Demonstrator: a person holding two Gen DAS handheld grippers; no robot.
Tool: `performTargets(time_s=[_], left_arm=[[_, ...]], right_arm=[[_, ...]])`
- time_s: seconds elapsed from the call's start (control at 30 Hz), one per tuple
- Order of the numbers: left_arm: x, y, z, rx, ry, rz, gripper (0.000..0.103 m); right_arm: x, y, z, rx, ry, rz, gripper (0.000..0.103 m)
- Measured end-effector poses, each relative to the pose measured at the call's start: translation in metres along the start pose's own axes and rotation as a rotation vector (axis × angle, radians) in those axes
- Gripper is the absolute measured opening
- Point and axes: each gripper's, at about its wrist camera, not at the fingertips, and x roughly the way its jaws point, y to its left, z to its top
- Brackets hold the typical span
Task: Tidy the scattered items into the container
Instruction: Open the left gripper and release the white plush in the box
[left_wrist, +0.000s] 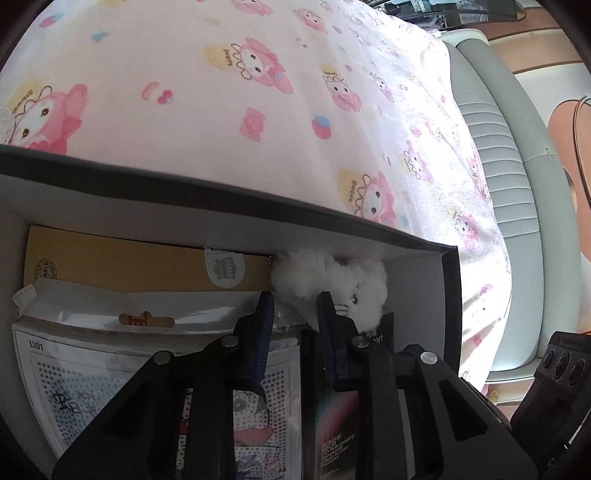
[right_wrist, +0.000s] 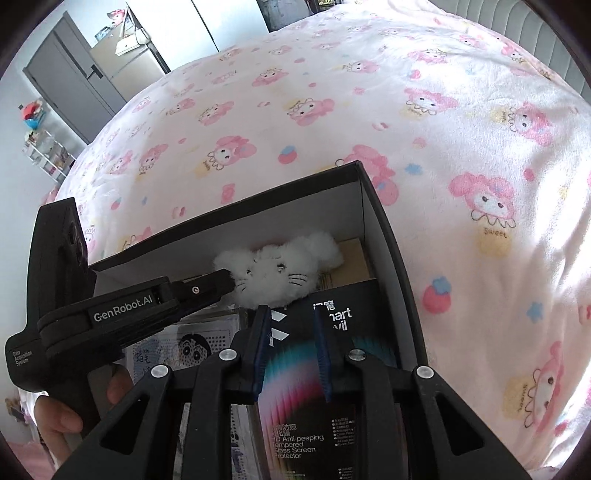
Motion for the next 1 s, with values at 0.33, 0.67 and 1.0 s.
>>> performTargets(time_s=[0.33, 0.67, 1.0], left_arm=[[-0.014, 0.03, 0.017, -0.057, -0.084, 0.091, 0.022], [0.012, 0.017, 0.023, -0.023, -0.01, 0.064, 0.023], [0.007, -0.01, 0.01, 0.131, -0.021, 0.093, 0.05]], right_arm=[[0.024, 0.028, 0.006, -0.124, 0.074, 0.058, 0.02], [0.044, 0.012, 0.014, -0.024, 0.104, 0.037, 0.018], [0.019, 0.027, -0.002, -0.104, 0.074, 0.01, 0.021]])
